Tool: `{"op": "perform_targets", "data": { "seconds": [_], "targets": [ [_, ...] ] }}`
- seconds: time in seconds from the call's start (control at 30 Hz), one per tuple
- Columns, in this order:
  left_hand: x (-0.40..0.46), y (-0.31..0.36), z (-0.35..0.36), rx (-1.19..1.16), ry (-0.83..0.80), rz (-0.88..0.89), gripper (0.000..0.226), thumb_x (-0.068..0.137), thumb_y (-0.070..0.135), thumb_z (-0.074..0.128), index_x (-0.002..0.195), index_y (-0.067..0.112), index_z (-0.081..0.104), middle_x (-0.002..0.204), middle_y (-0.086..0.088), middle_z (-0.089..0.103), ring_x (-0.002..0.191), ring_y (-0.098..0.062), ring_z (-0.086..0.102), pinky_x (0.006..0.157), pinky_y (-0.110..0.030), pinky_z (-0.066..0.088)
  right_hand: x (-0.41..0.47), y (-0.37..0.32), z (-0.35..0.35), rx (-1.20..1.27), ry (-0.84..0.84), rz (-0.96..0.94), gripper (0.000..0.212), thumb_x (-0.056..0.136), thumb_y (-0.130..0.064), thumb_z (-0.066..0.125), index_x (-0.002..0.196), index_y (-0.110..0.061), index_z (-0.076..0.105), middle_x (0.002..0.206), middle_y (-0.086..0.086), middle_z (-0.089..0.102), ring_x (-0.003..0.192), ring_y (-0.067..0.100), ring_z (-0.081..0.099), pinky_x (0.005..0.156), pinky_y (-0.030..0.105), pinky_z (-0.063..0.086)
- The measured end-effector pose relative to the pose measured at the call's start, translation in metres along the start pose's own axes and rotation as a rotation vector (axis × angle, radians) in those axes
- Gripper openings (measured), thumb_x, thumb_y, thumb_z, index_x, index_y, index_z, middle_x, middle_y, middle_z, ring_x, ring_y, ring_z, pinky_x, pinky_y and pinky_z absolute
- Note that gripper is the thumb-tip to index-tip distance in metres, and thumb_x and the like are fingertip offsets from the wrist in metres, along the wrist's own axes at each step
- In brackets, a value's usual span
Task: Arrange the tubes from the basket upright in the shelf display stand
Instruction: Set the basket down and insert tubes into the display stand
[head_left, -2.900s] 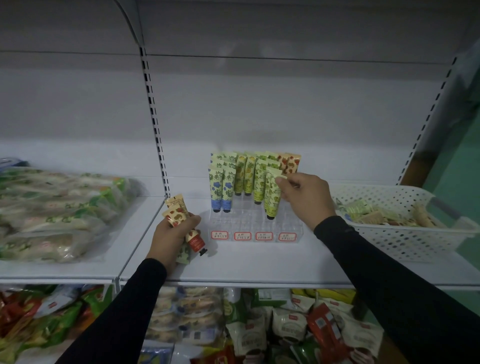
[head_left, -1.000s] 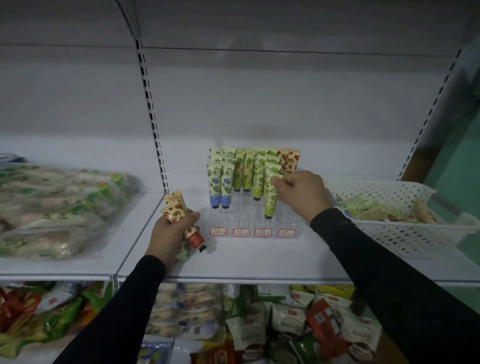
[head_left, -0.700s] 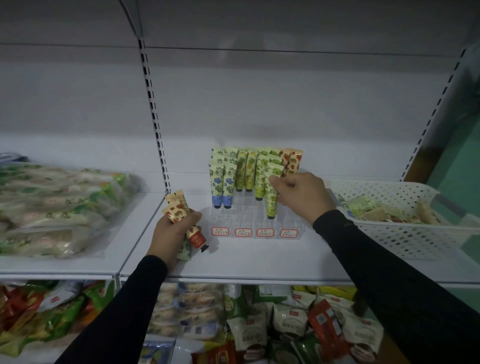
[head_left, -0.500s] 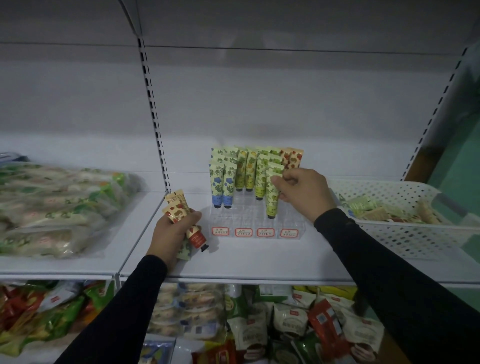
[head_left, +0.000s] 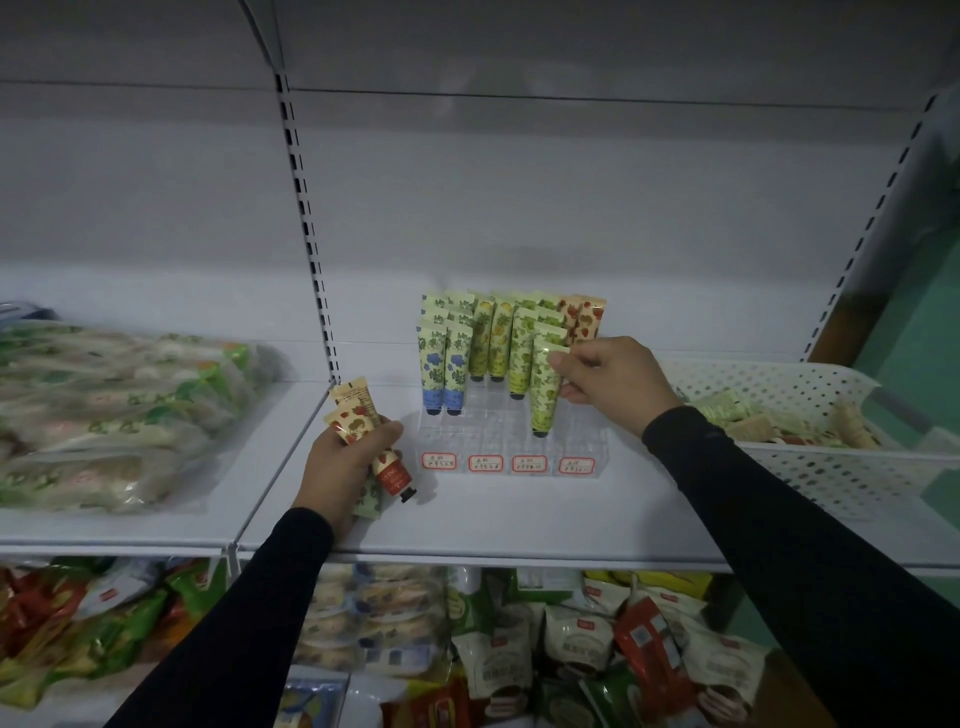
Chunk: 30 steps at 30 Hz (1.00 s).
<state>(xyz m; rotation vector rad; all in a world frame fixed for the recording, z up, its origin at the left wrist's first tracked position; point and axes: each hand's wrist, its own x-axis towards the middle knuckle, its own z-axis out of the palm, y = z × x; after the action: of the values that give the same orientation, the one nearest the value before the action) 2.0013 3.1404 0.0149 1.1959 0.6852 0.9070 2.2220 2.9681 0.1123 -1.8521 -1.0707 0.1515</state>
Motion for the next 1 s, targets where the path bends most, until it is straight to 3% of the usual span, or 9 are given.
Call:
{"op": "perform_targets", "data": {
  "seconds": [0.13,0.37,0.5,0.67,0.87,1.0],
  "targets": [
    [0.000,0.000,0.000,0.005,-0.002,-0.002,0.007,0.085,0.013,0.073,0.080,0.016,0.070,0.072,-0.008,0.069,0.073,-0.028,0.066,0.074,-0.044,0.056,0.002,0.000,-0.001,0.028,-0.038,0.015,0.031,0.093,-0.029,0.065,0.088,0.001,0.071,0.084,0.013,0.073,0.073,0.013,0.073,0.073,0.023,0.060],
    [-0.002,0.001,0.000,0.003,-0.003,0.005,0.011,0.085,0.012,0.073,0.076,0.019,0.071,0.071,-0.006,0.070,0.072,-0.027,0.066,0.073,-0.044,0.054,0.001,0.003,0.002,-0.013,0.003,-0.007,0.039,0.093,-0.031,0.065,0.086,0.007,0.067,0.084,0.021,0.071,0.070,0.012,0.072,0.075,0.030,0.061],
    [-0.002,0.002,-0.001,0.002,-0.003,-0.002,0.009,0.085,0.011,0.073,0.079,0.016,0.070,0.071,-0.008,0.069,0.073,-0.029,0.065,0.074,-0.044,0.054,0.000,0.001,0.003,-0.043,0.060,-0.006,0.031,0.093,-0.038,0.063,0.083,-0.010,0.073,0.079,0.006,0.074,0.069,0.010,0.072,0.081,0.038,0.060],
    [-0.003,0.003,0.000,0.011,-0.005,-0.008,0.011,0.085,0.011,0.072,0.077,0.017,0.070,0.071,-0.008,0.069,0.072,-0.028,0.066,0.072,-0.043,0.054,-0.002,0.001,0.001,-0.043,0.081,0.003,0.027,0.088,-0.052,0.063,0.080,-0.028,0.072,0.075,-0.009,0.073,0.067,0.005,0.071,0.083,0.039,0.059],
    [-0.004,0.005,0.000,0.025,0.015,-0.025,0.006,0.085,0.013,0.073,0.081,0.016,0.070,0.072,-0.009,0.069,0.076,-0.031,0.065,0.075,-0.045,0.054,-0.003,0.000,-0.001,-0.068,0.255,-0.033,0.041,0.093,-0.052,0.056,0.081,-0.017,0.073,0.076,-0.005,0.072,0.074,0.015,0.070,0.081,0.036,0.056],
    [-0.006,0.009,0.003,-0.008,0.064,-0.033,0.004,0.087,0.012,0.071,0.085,0.014,0.067,0.071,-0.007,0.069,0.076,-0.031,0.064,0.078,-0.047,0.054,-0.011,-0.006,0.002,-0.047,0.382,-0.100,0.038,0.095,-0.047,0.055,0.082,-0.016,0.073,0.078,-0.006,0.070,0.072,0.014,0.068,0.075,0.031,0.054]
  ]
}}
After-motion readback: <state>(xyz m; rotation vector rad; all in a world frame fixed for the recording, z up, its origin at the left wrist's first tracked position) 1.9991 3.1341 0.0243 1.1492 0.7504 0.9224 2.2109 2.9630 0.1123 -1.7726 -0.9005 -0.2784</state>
